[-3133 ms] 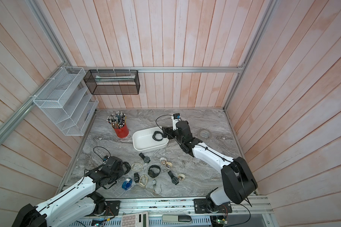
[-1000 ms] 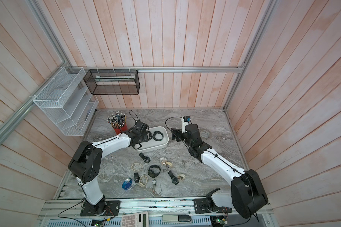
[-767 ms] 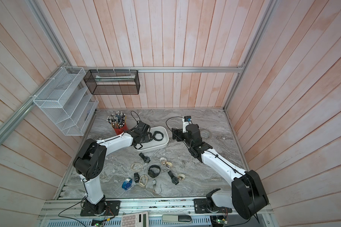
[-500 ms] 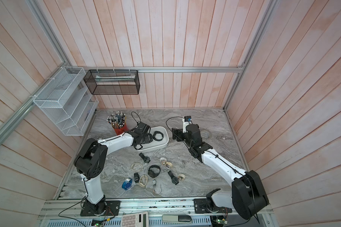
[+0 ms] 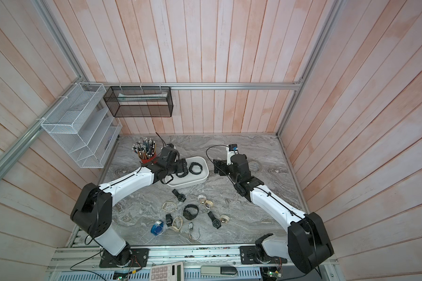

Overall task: Put the watch into the storage box
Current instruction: Place the watch in the storage box, then pick up the watch at the center of the board.

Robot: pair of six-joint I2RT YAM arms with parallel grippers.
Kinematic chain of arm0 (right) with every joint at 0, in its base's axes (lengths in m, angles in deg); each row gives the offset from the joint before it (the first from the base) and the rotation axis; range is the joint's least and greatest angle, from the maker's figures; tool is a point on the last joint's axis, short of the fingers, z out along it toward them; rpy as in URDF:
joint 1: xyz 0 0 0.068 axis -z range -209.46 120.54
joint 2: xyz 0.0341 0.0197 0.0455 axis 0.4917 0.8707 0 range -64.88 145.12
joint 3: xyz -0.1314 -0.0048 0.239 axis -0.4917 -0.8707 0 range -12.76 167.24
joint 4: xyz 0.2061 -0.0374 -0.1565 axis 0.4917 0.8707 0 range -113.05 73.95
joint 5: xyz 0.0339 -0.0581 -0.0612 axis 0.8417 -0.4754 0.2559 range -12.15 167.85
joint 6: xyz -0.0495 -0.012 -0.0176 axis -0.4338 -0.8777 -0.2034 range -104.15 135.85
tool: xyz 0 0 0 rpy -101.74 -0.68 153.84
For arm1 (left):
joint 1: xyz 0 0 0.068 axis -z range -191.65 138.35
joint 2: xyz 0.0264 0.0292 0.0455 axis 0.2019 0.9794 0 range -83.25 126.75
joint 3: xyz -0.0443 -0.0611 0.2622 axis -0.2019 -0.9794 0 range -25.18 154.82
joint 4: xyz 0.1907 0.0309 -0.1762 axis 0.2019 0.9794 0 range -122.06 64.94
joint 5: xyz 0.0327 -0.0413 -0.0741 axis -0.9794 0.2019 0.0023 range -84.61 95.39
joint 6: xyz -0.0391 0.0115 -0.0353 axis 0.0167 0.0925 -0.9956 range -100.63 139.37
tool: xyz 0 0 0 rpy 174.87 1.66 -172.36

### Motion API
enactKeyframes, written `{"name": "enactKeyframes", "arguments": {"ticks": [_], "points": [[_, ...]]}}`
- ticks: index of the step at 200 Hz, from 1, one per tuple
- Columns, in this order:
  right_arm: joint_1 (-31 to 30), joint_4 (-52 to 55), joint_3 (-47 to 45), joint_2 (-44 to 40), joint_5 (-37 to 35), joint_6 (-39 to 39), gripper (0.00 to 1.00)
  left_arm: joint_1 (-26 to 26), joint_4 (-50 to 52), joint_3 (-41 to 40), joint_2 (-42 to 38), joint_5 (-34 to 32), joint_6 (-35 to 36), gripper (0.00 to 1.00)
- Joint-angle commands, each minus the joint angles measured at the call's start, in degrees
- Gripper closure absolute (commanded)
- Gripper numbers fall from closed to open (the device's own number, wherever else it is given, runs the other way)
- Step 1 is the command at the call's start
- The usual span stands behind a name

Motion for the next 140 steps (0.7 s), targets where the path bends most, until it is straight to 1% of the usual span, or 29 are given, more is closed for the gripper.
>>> {"name": "enactKeyframes", "arguments": {"ticks": [1,31,48,60,77,88,111,127,140], "points": [[0.3,2.2,0.1,-1.1,-0.3,0.5,0.09,0.3,-6.4,-5.6,-6.3,4.8,1.1,0.05],[0.3,7.4,0.9,-1.6,-0.2,1.3,0.09,0.3,-17.4,-18.0,-17.9,9.7,1.7,0.01],[0.2,9.7,0.0,-2.7,0.2,2.1,0.09,0.2,-22.5,-24.4,-23.3,10.6,2.0,0.0],[0.3,10.6,-1.1,-3.4,0.3,2.3,0.1,0.2,-24.4,-27.4,-25.9,10.7,2.3,0.0],[0.2,13.4,-1.7,-3.9,0.5,2.8,0.1,0.3,-24.5,-29.0,-28.0,11.0,3.1,0.0],[0.2,16.3,-1.5,-4.4,1.9,2.1,0.11,0.2,-24.6,-29.5,-28.7,11.0,3.0,0.0],[-0.7,22.4,-2.4,-6.0,3.3,2.2,0.15,0.2,-24.7,-29.5,-29.2,10.9,3.5,0.0],[-2.7,26.8,-3.6,-7.9,3.7,2.8,0.17,0.3,-25.1,-29.7,-29.3,10.9,3.7,0.0],[-5.3,30.6,-4.5,-9.9,2.3,3.5,0.17,0.2,-25.9,-29.7,-29.3,10.8,3.8,0.0]]}}
